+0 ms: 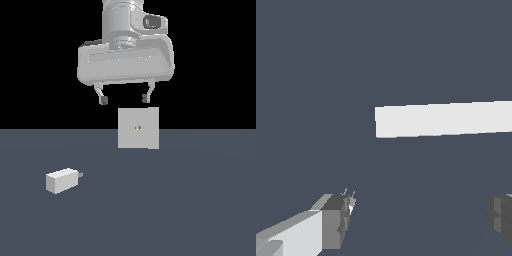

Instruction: Plug the charger into the wall socket.

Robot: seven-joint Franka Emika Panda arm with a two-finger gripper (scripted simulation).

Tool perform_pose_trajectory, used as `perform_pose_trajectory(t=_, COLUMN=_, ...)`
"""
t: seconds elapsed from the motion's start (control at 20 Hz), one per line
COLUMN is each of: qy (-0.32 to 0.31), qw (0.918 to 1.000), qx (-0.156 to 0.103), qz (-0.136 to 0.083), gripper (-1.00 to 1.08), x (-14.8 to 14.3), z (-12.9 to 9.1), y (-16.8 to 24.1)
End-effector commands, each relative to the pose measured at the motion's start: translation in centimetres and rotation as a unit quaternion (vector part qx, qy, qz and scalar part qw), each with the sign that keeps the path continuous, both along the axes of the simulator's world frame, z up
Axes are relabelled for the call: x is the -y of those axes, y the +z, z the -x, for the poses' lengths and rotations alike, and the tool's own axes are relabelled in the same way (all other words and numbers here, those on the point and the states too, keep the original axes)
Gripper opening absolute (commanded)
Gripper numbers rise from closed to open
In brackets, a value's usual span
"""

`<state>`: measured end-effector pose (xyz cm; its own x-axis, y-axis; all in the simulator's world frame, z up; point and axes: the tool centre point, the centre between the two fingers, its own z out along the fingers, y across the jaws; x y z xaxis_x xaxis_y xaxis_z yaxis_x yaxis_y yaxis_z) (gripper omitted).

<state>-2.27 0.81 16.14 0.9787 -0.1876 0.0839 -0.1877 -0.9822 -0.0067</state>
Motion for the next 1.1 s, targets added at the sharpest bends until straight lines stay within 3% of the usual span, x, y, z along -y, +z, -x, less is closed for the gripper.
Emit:
perform_pose_trajectory(t=0.0, qy=-0.016, qw=0.9998, qx=0.007, qz=0.002, gripper=1.0, x=-0.8, z=0.8, y=-0.8)
perform_pose_trajectory(t=1.05, qy=-0.135, qw=0.9892, qx=0.053, qz=0.021, gripper=1.0, x=-7.2, z=5.0, y=-6.9)
